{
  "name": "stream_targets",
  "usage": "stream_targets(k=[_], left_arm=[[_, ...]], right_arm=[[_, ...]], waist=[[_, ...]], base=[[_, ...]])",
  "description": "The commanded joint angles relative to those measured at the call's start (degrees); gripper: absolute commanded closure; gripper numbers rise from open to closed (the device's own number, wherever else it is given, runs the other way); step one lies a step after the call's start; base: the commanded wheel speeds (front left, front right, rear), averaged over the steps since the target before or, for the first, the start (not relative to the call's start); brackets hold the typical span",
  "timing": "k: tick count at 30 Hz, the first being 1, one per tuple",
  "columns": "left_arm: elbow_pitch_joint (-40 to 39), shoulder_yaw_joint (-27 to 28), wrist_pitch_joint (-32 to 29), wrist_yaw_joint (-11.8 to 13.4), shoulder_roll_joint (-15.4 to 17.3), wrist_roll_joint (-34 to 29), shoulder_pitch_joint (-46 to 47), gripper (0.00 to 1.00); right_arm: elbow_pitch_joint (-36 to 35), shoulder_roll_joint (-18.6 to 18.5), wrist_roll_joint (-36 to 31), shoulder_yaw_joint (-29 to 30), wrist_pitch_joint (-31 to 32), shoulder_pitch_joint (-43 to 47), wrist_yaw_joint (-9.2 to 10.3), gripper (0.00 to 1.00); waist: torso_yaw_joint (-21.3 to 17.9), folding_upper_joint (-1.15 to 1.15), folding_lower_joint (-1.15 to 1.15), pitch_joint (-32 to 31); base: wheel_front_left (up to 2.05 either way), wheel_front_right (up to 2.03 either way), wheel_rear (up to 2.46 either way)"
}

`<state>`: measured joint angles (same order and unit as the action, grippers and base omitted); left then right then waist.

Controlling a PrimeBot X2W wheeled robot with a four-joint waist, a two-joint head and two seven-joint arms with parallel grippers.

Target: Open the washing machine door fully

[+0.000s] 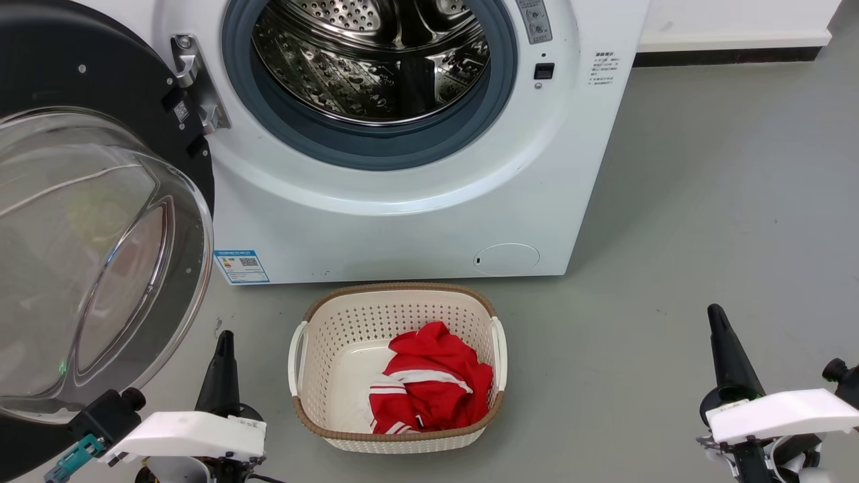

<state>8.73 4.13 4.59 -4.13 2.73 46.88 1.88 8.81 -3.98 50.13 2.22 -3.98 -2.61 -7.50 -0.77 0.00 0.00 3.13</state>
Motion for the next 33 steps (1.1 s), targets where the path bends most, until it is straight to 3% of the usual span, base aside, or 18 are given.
stream_targets(k=[1, 33], left_arm=[[-0.34, 0.26, -0.45, -0.52, 0.12, 1.58, 1.58, 1.0], [2.43, 1.33, -5.71, -2.0, 0.17, 22.95, 3.13, 1.0]], right_arm=[[-0.42, -0.48, 1.59, 0.12, 0.19, -1.45, 0.0, 1.0], [2.28, -0.53, 22.28, 1.11, 4.45, -2.57, 0.0, 1.0]], waist=[[0.01, 0.0, 0.0, -0.03], [0.31, 0.0, 0.0, -1.2]], base=[[0.0, 0.0, 0.0], [0.0, 0.0, 0.0]])
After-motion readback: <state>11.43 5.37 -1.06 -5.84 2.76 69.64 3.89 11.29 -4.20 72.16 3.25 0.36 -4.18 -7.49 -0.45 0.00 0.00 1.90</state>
